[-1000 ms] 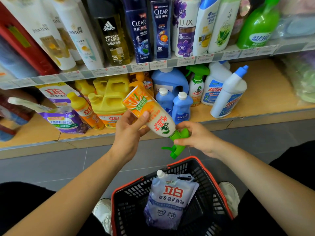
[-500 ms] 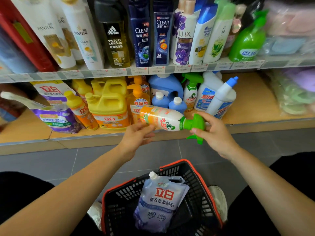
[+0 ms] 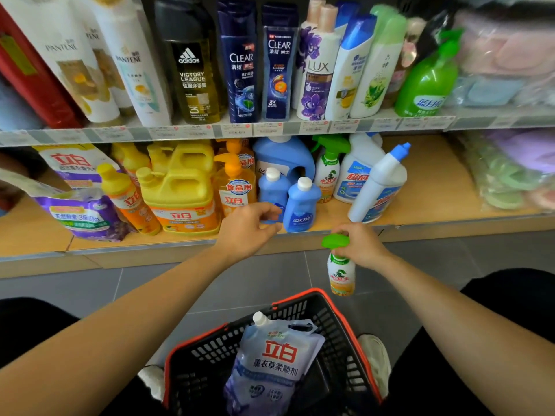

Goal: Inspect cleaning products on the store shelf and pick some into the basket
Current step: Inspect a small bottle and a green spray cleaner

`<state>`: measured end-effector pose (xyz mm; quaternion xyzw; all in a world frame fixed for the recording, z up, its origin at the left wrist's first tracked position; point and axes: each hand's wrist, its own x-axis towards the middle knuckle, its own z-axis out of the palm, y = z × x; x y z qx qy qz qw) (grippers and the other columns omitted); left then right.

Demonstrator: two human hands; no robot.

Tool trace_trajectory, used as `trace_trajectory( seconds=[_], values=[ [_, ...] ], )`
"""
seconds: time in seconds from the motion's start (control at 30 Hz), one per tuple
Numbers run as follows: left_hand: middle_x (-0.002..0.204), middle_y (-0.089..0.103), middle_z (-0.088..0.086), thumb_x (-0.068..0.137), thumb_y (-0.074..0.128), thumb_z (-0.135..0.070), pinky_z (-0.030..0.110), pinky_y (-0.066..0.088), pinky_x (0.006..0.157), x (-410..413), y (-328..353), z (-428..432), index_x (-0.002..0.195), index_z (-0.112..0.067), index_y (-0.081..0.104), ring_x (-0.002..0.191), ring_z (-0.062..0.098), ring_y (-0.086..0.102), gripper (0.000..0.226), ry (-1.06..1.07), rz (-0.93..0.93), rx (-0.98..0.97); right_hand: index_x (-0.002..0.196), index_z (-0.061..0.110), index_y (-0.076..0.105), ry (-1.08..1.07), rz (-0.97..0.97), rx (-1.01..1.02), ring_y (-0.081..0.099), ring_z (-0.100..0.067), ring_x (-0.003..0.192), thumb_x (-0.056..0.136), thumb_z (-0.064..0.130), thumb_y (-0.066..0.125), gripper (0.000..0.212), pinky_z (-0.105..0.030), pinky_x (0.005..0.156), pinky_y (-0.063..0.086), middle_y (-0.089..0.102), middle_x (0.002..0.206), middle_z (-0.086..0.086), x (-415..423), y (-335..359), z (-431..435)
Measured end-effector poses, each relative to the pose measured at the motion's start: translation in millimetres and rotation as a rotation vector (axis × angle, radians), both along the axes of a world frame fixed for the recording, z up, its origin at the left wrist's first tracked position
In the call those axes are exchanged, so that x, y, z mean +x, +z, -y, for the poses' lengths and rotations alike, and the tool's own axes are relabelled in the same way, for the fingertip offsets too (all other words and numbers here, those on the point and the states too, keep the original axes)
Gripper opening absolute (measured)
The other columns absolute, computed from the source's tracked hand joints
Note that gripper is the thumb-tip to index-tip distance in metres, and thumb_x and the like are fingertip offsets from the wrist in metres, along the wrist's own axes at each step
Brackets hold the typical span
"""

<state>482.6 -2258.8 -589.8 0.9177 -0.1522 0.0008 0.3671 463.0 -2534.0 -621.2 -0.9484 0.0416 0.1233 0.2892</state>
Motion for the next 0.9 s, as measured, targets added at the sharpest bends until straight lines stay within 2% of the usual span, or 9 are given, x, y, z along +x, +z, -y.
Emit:
trace_trajectory(
  seconds=[0.1, 0.23, 0.33, 0.4, 0.53, 0.73, 0.83, 0.9],
  values=[
    [0.127, 0.068, -0.003, 0.092, 0.069, -0.036, 0.030, 0.051, 0.084, 20.7, -1.3, 12.8, 0.132, -0.024, 0.064, 0.115, 0.017, 0.061, 0.042, -0.073, 0.207, 0.196, 0.119, 0.017, 0.068, 0.030, -0.070, -0.053, 0.061, -0.024, 0.115, 0.078, 0.011, 0.082, 0.044, -0.038, 0.095, 0.051, 0.066, 0.124, -0.005, 5.3, -17.1, 5.7],
    [0.148, 0.052, 0.005, 0.091, 0.070, -0.036, 0.044, 0.046, 0.104, 44.8, -9.4, 38.0, 0.148, -0.021, 0.049, 0.134, 0.028, 0.047, 0.063, -0.170, 0.344, 0.322, 0.121, 0.019, 0.066, 0.027, -0.084, -0.080, 0.061, -0.024, 0.115, 0.078, 0.011, 0.080, 0.046, -0.040, 0.096, 0.050, 0.067, 0.123, -0.004, 5.6, -37.0, 15.1],
    [0.163, 0.033, 0.004, 0.093, 0.066, -0.044, 0.045, 0.034, 0.114, 61.8, -20.1, 54.2, 0.158, -0.024, 0.032, 0.147, 0.030, 0.034, 0.076, -0.204, 0.363, 0.455, 0.128, 0.018, 0.063, 0.033, -0.077, -0.108, 0.060, -0.025, 0.118, 0.083, 0.015, 0.077, 0.048, -0.037, 0.098, 0.048, 0.066, 0.127, -0.005, 4.6, -50.2, 15.7],
    [0.167, 0.026, 0.001, 0.094, 0.064, -0.046, 0.044, 0.030, 0.117, 68.8, -28.9, 59.6, 0.160, -0.025, 0.025, 0.149, 0.029, 0.031, 0.080, -0.216, 0.344, 0.498, 0.132, 0.017, 0.062, 0.039, -0.081, -0.102, 0.059, -0.025, 0.121, 0.085, 0.017, 0.075, 0.049, -0.038, 0.100, 0.047, 0.065, 0.130, -0.005, 8.0, -55.1, 12.7],
    [0.161, 0.038, 0.004, 0.090, 0.070, -0.039, 0.046, 0.037, 0.114, 64.5, -49.1, 57.7, 0.156, -0.021, 0.037, 0.143, 0.031, 0.043, 0.076, -0.130, 0.499, 0.457, 0.127, 0.014, 0.065, 0.013, -0.046, -0.032, 0.061, -0.029, 0.118, 0.086, 0.022, 0.074, 0.043, -0.041, 0.097, 0.050, 0.067, 0.126, -0.010, 24.8, -47.5, 6.2],
    [0.150, 0.053, 0.005, 0.089, 0.074, -0.029, 0.048, 0.042, 0.108, 58.8, -72.3, 52.6, 0.144, -0.021, 0.053, 0.136, 0.029, 0.051, 0.060, 0.052, 0.637, 0.345, 0.136, 0.011, 0.056, -0.149, 0.507, 0.067, 0.054, -0.028, 0.124, 0.083, 0.015, 0.077, 0.057, -0.043, 0.102, 0.047, 0.056, 0.135, -0.011, 83.6, 6.3, -5.2],
    [0.149, 0.054, 0.006, 0.091, 0.071, -0.025, 0.045, 0.043, 0.106, 58.6, -78.4, 47.5, 0.141, -0.019, 0.056, 0.132, 0.027, 0.055, 0.052, 0.070, 0.663, 0.286, 0.145, 0.009, 0.046, -0.194, 0.592, 0.144, 0.041, -0.030, 0.139, 0.080, 0.013, 0.078, 0.073, -0.039, 0.113, 0.037, 0.041, 0.150, -0.013, 116.3, 26.5, -6.4],
    [0.149, 0.054, 0.006, 0.093, 0.070, -0.026, 0.044, 0.044, 0.106, 58.5, -80.5, 45.2, 0.141, -0.018, 0.056, 0.130, 0.026, 0.056, 0.050, 0.082, 0.666, 0.269, 0.149, 0.013, 0.041, -0.211, 0.593, 0.148, 0.036, -0.033, 0.141, 0.080, 0.016, 0.078, 0.079, -0.038, 0.114, 0.034, 0.035, 0.154, -0.012, 133.4, 32.2, -5.6]
  ],
)
